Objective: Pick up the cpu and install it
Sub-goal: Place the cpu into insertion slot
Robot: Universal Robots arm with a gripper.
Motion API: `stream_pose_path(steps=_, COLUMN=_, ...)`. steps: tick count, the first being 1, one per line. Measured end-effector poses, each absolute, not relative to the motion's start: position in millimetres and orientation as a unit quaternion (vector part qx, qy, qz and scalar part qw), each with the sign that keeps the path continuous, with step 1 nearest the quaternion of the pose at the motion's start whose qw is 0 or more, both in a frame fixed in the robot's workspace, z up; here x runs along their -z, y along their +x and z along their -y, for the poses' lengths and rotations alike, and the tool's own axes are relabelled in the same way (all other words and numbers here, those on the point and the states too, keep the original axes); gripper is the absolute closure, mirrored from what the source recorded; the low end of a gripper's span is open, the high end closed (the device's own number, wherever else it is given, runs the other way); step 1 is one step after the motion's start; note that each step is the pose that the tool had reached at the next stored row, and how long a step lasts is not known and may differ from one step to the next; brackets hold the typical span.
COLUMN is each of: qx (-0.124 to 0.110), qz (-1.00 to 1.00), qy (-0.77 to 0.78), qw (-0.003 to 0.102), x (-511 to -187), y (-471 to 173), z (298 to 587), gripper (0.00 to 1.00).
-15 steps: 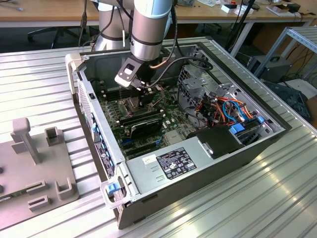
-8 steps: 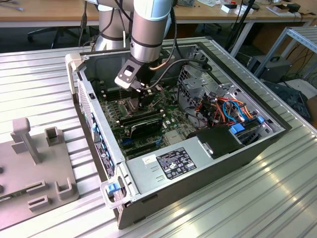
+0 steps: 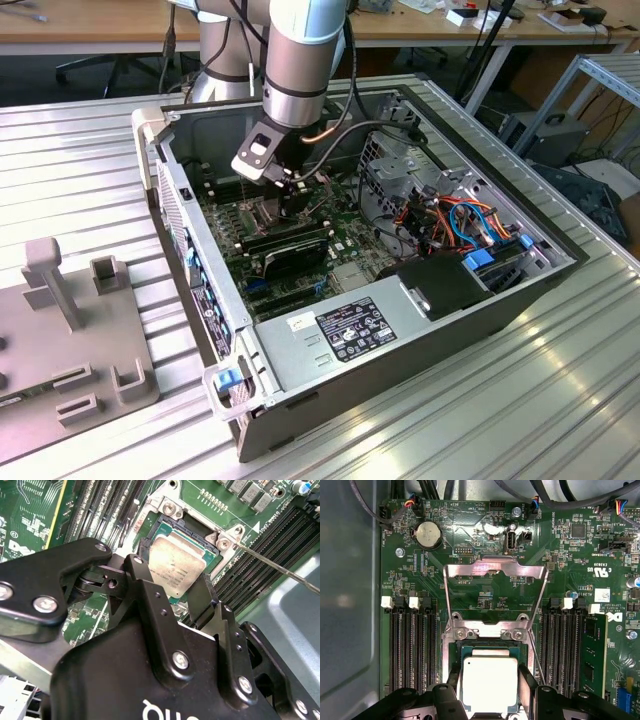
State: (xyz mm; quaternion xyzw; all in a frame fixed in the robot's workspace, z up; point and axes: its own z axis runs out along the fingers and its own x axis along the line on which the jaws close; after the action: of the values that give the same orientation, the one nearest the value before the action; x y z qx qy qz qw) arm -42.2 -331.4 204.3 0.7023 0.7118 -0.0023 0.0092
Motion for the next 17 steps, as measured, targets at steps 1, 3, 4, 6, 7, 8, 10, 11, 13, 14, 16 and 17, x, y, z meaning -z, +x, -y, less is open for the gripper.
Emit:
stream_pose_path(steps=1, qx=0.002, qz=-0.712, qy=0.702, qw=0.009, x=-204.0, y=-42.2, z=331.4, gripper=0.45)
stream_pose_path(steps=3, qx=0.002, qz=-0.712, qy=0.702, qw=0.009, x=-203.0, y=-42.2, z=331.4, gripper=0.45)
stream_pose_path(steps=4, qx=0.002, qz=-0.712, qy=0.702, qw=0.009, x=-202.7, y=-42.2, z=331.4, gripper=0.45)
stream_pose_path(steps=6, qx=0.002, qz=-0.712, qy=0.702, qw=0.009, x=-202.0, y=-42.3, z=331.5, gripper=0.45)
stream_pose_path(steps=7, qx=0.002, qz=-0.712, qy=0.702, qw=0.009, x=-201.9, y=-42.2, z=331.5, gripper=0.45)
stream_pose_path(steps=8, qx=0.002, qz=-0.712, qy=0.702, qw=0.009, x=-201.7, y=-42.2, z=331.4, gripper=0.45)
stream_pose_path(steps=10, qx=0.002, qz=-0.712, qy=0.702, qw=0.009, x=-201.7, y=-42.2, z=331.4, gripper=0.45)
stream_pose_path(steps=11, qx=0.002, qz=-0.712, qy=0.702, qw=0.009, x=-201.6, y=-42.2, z=331.4, gripper=0.45)
stream_pose_path(steps=13, qx=0.002, qz=-0.712, qy=0.702, qw=0.009, x=-200.5, y=-42.2, z=331.4, gripper=0.45)
stream_pose_path(steps=14, qx=0.002, qz=-0.712, qy=0.702, qw=0.009, x=-200.5, y=-42.2, z=331.4, gripper=0.45)
stream_pose_path(steps=16, qx=0.002, qz=-0.712, qy=0.702, qw=0.009, x=-200.6, y=-42.2, z=331.4, gripper=0.45)
stream_pose_path(steps=17, qx=0.002, qz=-0.712, qy=0.702, qw=0.009, x=-200.4, y=-42.4, z=331.5, gripper=0.45)
